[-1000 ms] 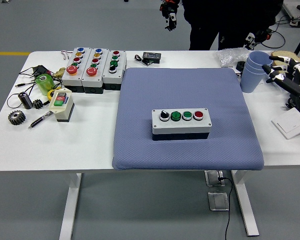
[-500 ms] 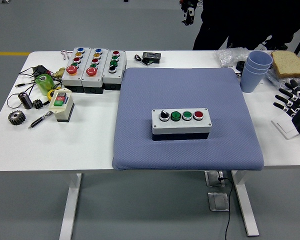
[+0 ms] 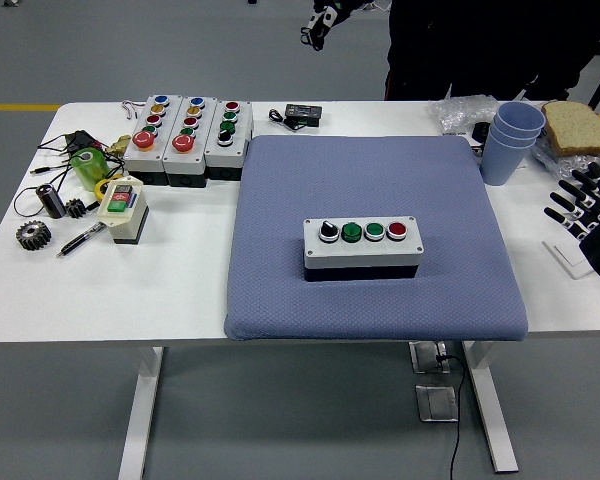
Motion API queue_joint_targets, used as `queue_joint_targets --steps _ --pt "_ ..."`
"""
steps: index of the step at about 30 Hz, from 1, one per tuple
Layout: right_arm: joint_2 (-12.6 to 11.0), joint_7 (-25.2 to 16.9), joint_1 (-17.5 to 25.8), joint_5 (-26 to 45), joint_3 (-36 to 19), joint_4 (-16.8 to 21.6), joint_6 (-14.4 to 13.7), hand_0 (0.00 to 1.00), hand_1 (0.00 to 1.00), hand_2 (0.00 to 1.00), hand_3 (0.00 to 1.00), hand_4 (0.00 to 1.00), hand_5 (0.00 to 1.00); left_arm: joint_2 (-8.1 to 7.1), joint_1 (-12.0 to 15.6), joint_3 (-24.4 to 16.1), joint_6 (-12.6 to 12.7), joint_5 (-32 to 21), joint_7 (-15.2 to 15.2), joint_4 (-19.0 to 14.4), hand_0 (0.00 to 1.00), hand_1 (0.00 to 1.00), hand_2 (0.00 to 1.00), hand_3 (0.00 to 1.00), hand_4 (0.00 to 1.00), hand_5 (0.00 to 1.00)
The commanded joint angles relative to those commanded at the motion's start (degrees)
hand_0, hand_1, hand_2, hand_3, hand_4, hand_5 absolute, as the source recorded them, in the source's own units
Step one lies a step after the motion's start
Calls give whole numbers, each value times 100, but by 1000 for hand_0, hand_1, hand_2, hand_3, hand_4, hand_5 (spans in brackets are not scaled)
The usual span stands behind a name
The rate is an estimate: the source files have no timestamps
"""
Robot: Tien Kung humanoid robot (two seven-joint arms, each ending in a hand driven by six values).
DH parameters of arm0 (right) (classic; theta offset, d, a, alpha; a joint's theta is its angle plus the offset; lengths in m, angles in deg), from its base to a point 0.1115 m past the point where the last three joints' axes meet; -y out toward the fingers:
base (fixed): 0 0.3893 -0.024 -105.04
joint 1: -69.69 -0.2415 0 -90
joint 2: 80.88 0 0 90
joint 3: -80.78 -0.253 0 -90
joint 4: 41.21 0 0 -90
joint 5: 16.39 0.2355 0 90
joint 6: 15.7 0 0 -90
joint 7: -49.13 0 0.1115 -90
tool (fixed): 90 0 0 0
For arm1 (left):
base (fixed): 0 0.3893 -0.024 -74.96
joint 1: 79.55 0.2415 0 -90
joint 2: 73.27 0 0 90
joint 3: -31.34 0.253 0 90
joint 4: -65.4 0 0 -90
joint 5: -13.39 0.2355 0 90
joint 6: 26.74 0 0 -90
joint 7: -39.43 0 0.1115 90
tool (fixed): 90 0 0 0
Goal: Pick up the button,place it on the desk,press the button,press the button
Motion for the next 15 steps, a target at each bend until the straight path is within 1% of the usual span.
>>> queue_joint_targets --steps 2,3,10,14,15 --pt "12 17 10 145 -10 9 -21 702 645 674 662 821 502 -3 -6 14 0 -20 -4 0 623 657 676 592 336 646" --pt "17 21 13 202 -12 15 -36 676 616 655 649 805 470 -3 -8 6 -1 -15 -4 0 623 659 676 593 334 644" --pt "40 46 5 272 -7 36 -112 665 610 643 645 802 458 -4 -12 25 2 -43 -12 0 623 659 676 594 334 645" --pt "56 72 -47 467 40 27 -181 665 610 643 645 802 458 -3 -19 27 1 -39 -10 0 623 659 676 594 334 645" --pt "72 70 -70 462 37 23 -202 658 601 632 635 792 438 -5 -22 31 1 -31 -9 0 623 657 677 594 332 642"
